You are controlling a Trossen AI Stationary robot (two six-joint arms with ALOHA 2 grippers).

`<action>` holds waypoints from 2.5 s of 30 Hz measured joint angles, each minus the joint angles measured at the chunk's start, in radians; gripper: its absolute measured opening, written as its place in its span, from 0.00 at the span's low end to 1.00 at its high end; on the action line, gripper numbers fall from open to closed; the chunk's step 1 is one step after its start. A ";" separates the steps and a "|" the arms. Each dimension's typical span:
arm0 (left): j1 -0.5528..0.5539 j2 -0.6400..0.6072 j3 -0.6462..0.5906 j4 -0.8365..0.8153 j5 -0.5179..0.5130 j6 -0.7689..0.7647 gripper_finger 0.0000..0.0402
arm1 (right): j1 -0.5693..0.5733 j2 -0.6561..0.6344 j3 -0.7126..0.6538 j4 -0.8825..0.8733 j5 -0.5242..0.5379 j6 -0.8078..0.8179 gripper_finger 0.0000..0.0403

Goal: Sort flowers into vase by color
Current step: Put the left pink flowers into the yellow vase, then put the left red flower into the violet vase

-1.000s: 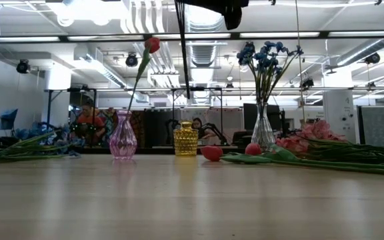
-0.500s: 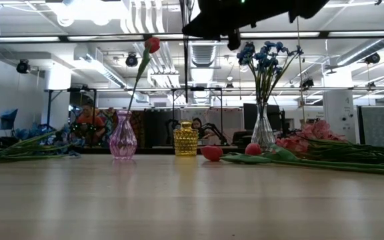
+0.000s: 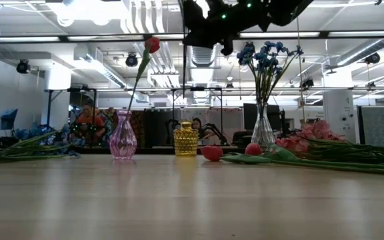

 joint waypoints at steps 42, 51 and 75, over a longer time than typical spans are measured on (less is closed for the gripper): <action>-0.001 0.003 -0.002 -0.009 -0.017 0.056 0.53 | -0.134 0.232 0.095 0.073 0.071 -0.016 0.02; -0.001 0.003 -0.002 -0.008 -0.017 0.058 0.53 | -0.134 0.232 0.093 0.074 0.072 0.008 0.05; -0.001 0.003 -0.002 -0.008 -0.017 0.058 0.53 | -0.133 0.231 0.093 0.018 0.072 0.025 0.22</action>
